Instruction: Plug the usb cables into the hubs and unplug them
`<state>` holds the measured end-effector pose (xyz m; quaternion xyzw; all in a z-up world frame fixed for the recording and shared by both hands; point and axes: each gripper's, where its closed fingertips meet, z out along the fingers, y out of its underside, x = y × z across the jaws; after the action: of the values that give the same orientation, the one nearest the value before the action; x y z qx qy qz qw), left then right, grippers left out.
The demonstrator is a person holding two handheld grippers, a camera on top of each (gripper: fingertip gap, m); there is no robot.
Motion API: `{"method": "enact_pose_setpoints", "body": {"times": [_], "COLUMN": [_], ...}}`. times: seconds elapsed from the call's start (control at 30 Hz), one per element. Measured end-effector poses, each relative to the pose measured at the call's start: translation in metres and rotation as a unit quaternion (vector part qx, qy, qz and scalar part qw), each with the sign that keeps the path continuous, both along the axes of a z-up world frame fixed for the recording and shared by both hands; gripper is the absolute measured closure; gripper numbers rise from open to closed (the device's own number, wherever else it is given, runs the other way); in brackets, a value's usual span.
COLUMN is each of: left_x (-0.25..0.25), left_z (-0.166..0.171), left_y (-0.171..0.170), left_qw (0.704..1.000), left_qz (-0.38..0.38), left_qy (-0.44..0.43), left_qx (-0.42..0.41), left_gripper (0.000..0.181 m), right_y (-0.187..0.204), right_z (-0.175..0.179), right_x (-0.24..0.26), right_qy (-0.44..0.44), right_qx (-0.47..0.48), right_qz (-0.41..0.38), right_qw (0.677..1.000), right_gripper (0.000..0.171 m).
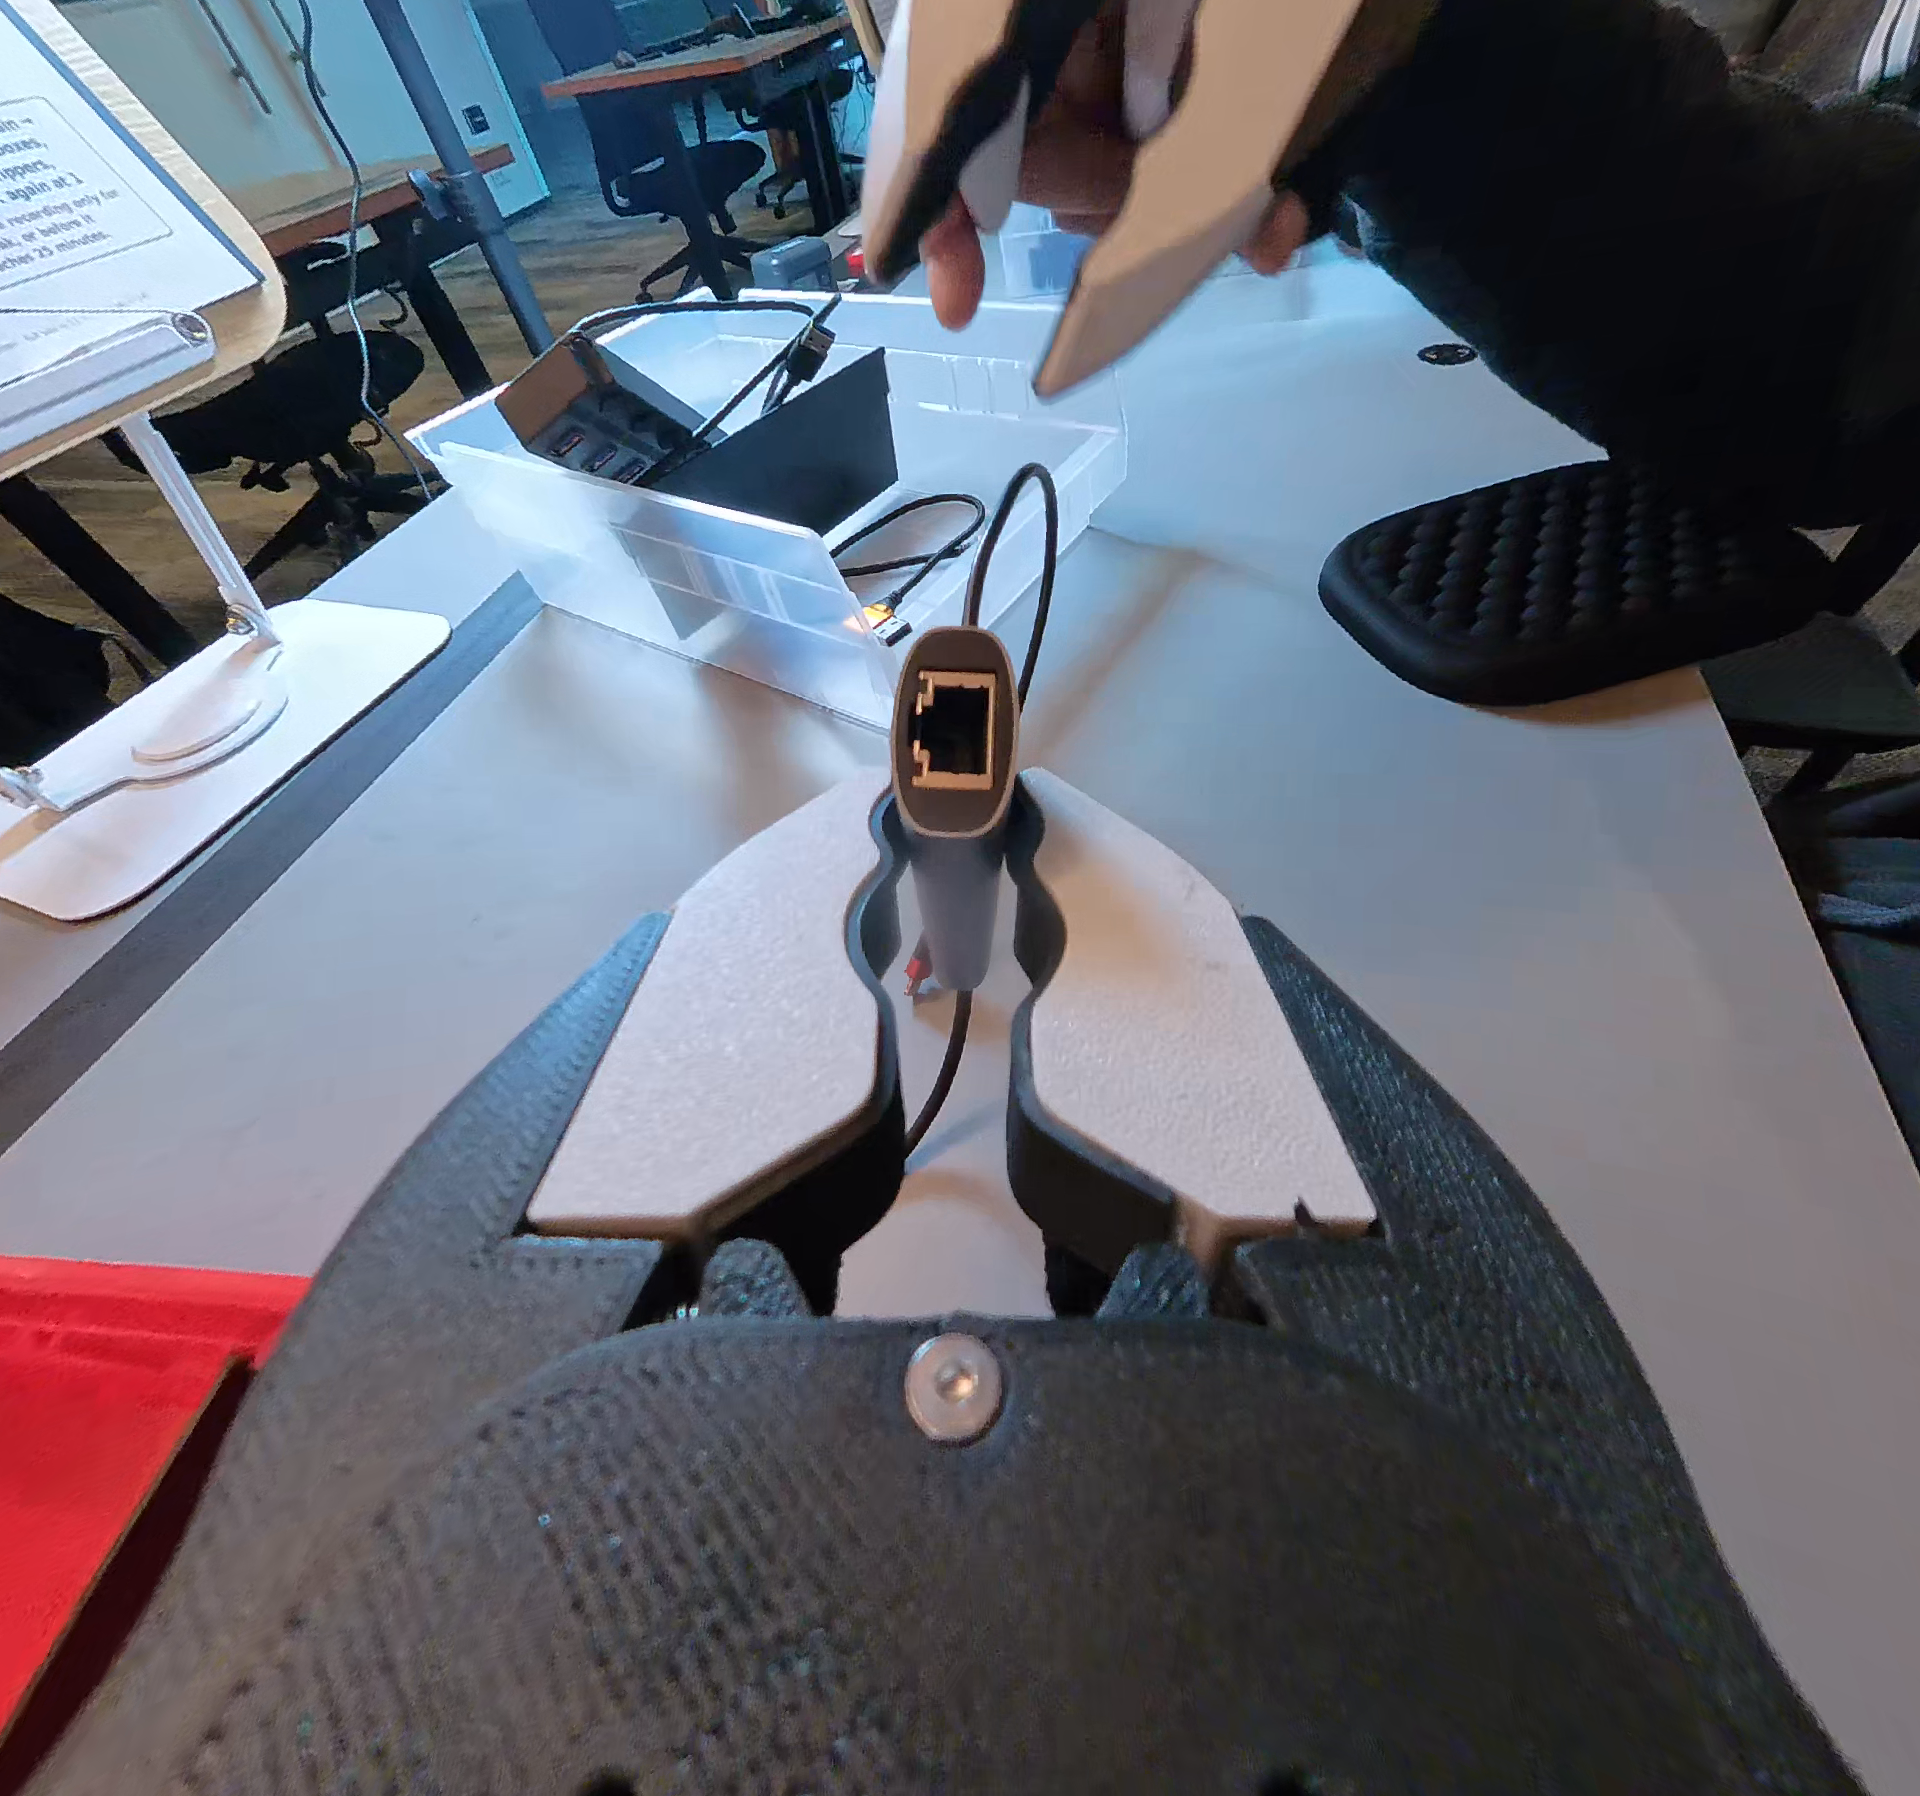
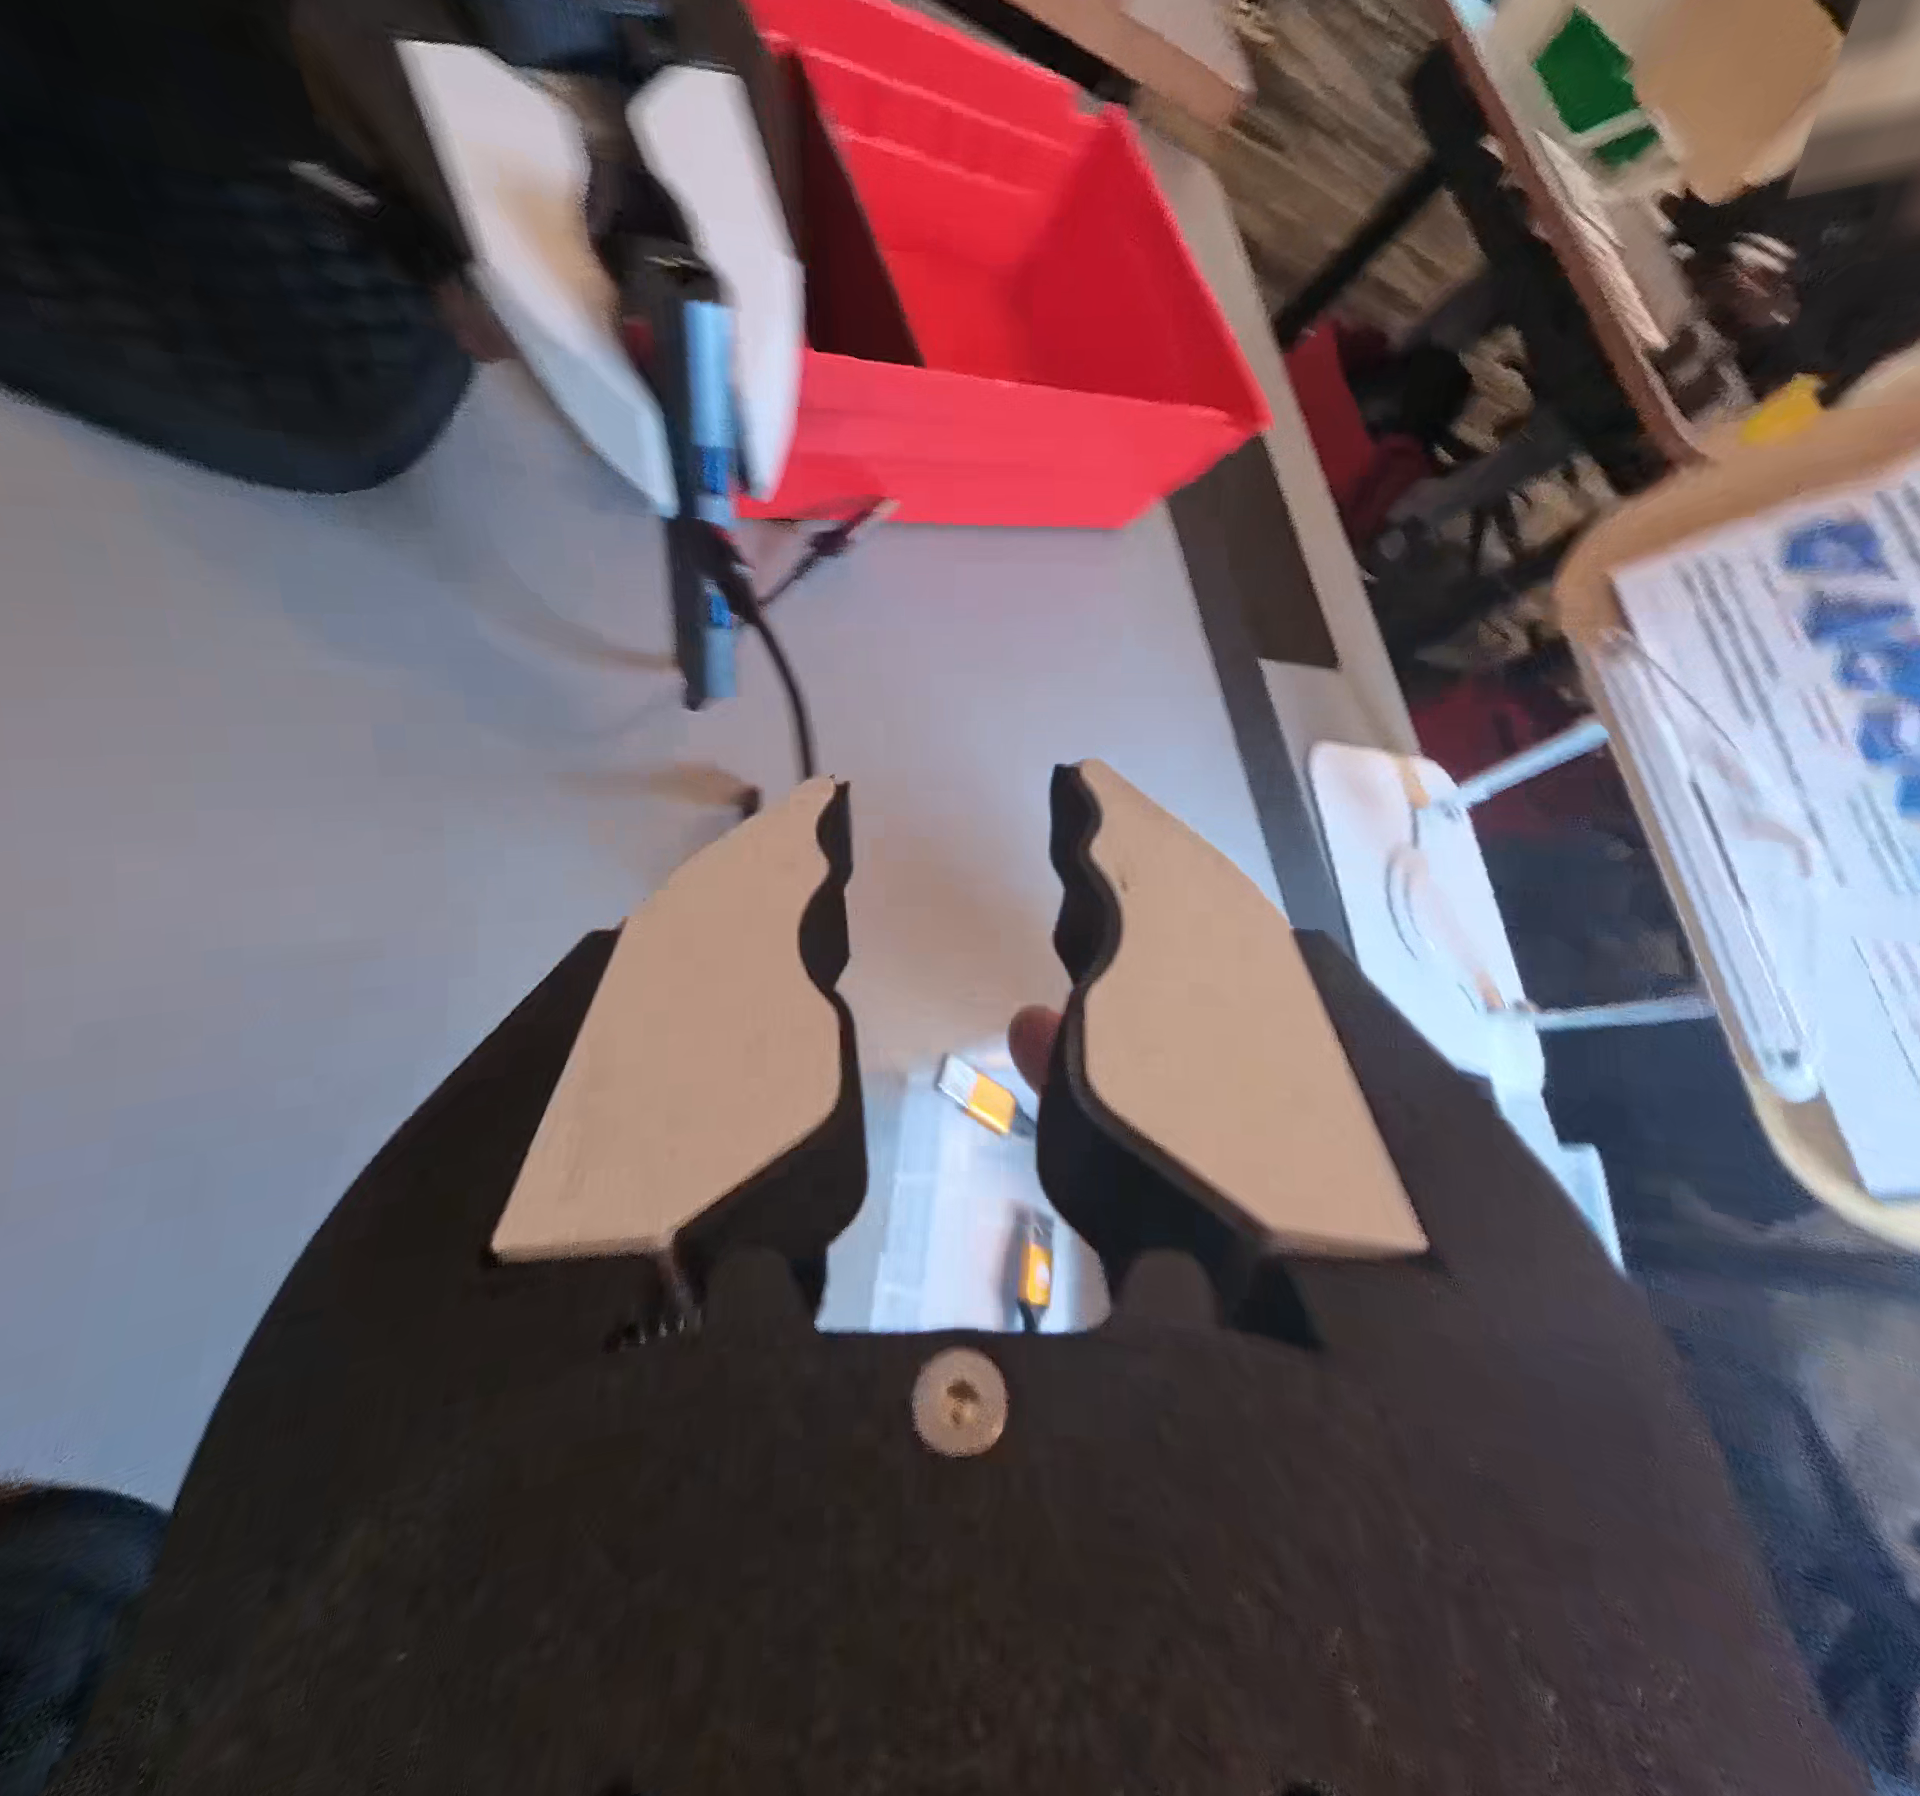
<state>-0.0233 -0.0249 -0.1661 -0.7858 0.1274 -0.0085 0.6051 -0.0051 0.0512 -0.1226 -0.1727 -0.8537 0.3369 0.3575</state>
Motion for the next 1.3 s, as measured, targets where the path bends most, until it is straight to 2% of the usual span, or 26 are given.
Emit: {"method": "enact_pose_setpoints", "body": {"times": [0.17, 0.23, 0.3, 0.57, 0.6, 0.63, 0.83, 0.9, 0.93, 0.97, 1.07, 1.17, 1.23, 1.3], "left_x": [0.008, 0.013, 0.013, 0.019, 0.019, 0.019, 0.016, -0.01, -0.028, -0.033, -0.028, -0.022, -0.023, -0.022], "left_z": [-0.006, -0.01, -0.014, -0.018, -0.017, -0.017, -0.015, -0.032, -0.038, -0.038, -0.001, 0.015, 0.01, 0.006], "left_y": [0.003, 0.004, 0.004, 0.007, 0.007, 0.006, 0.003, -0.005, -0.014, -0.022, -0.02, -0.016, -0.014, -0.013], "left_qw": [0.999, 0.999, 0.998, 0.998, 0.996, 0.995, 0.986, 0.972, 0.969, 0.975, 0.991, 0.997, 0.998, 0.999], "left_qz": [-0.008, -0.012, -0.009, -0.025, -0.023, -0.026, -0.011, 0.047, 0.073, 0.069, 0.067, 0.051, 0.049, 0.042], "left_qy": [0.031, 0.045, 0.054, 0.062, 0.081, 0.094, 0.153, 0.192, 0.188, 0.158, 0.106, 0.062, 0.04, 0.02], "left_qx": [-0.012, -0.02, -0.026, -0.01, -0.005, -0.008, -0.061, -0.125, -0.142, -0.139, -0.049, -0.001, 0.005, 0.009], "left_gripper": [0.164, 0.164, 0.164, 0.154, 0.163, 0.163, 0.162, 0.162, 0.163, 0.163, 0.163, 0.163, 0.163, 0.163], "right_y": [-0.043, -0.055, -0.063, -0.075, -0.077, -0.078, -0.074, -0.049, -0.031, -0.02, 0.019, 0.052, 0.075, 0.095], "right_z": [-0.047, -0.066, -0.075, -0.056, -0.056, -0.057, -0.055, -0.056, -0.048, -0.03, 0.044, 0.097, 0.112, 0.104], "right_x": [-0.01, -0.014, -0.015, -0.005, -0.003, -0.002, -0.003, -0.006, -0.006, -0.003, 0.002, 0.013, 0.012, 0.005], "right_qy": [-0.04, -0.058, -0.063, -0.045, -0.045, -0.041, -0.04, -0.048, -0.044, -0.029, 0.079, 0.169, 0.21, 0.206], "right_qx": [0.131, 0.153, 0.157, 0.062, 0.065, 0.068, 0.082, 0.131, 0.129, 0.086, -0.026, -0.084, -0.089, -0.094], "right_qz": [0.036, 0.051, 0.067, 0.119, 0.124, 0.126, 0.123, 0.085, 0.063, 0.052, 0.007, -0.025, -0.056, -0.08], "right_qw": [0.99, 0.985, 0.983, 0.99, 0.989, 0.989, 0.988, 0.987, 0.989, 0.995, 0.997, 0.982, 0.972, 0.971], "right_gripper": [0.141, 0.145, 0.159, 0.163, 0.163, 0.163, 0.163, 0.163, 0.163, 0.163, 0.163, 0.163, 0.163, 0.163]}}
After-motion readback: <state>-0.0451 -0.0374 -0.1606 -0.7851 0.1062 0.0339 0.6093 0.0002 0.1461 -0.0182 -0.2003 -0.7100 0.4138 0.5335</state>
